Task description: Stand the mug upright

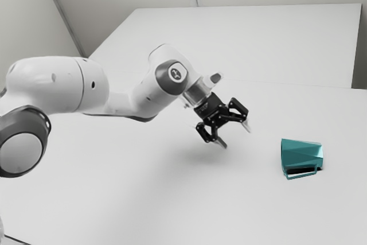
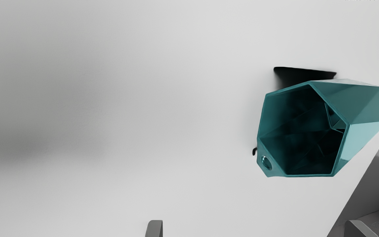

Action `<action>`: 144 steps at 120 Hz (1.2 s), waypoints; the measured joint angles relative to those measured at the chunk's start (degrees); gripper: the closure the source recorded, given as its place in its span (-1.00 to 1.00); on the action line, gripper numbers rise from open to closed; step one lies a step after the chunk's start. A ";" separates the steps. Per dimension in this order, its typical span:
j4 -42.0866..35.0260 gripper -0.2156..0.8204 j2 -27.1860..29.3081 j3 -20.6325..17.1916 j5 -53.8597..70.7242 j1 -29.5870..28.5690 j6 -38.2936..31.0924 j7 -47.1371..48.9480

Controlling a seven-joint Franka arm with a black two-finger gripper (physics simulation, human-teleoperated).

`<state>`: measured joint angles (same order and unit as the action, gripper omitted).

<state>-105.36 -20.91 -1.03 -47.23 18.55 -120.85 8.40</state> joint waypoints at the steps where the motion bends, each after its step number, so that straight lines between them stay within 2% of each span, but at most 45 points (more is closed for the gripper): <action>1: 0.08 -0.58 -0.19 -0.02 -0.38 0.11 -0.17 0.06; 31: 3.31 -0.58 -5.31 -0.23 -8.45 2.93 -4.72 1.22; 47: 6.05 -0.58 -8.55 -2.19 -12.46 3.55 -7.09 1.49; 80: 11.82 -0.58 -13.45 -3.82 -16.97 4.01 -10.23 1.47; 128: 15.16 -0.58 -17.60 -4.68 -23.35 6.62 -12.15 1.24; 132: 15.20 -0.52 -17.66 -4.66 -23.38 6.64 -12.21 1.23; 144: 15.24 0.00 -17.60 -3.91 -23.25 6.66 -12.38 1.23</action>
<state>-90.12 -38.51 -4.94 -70.48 25.22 -133.23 9.63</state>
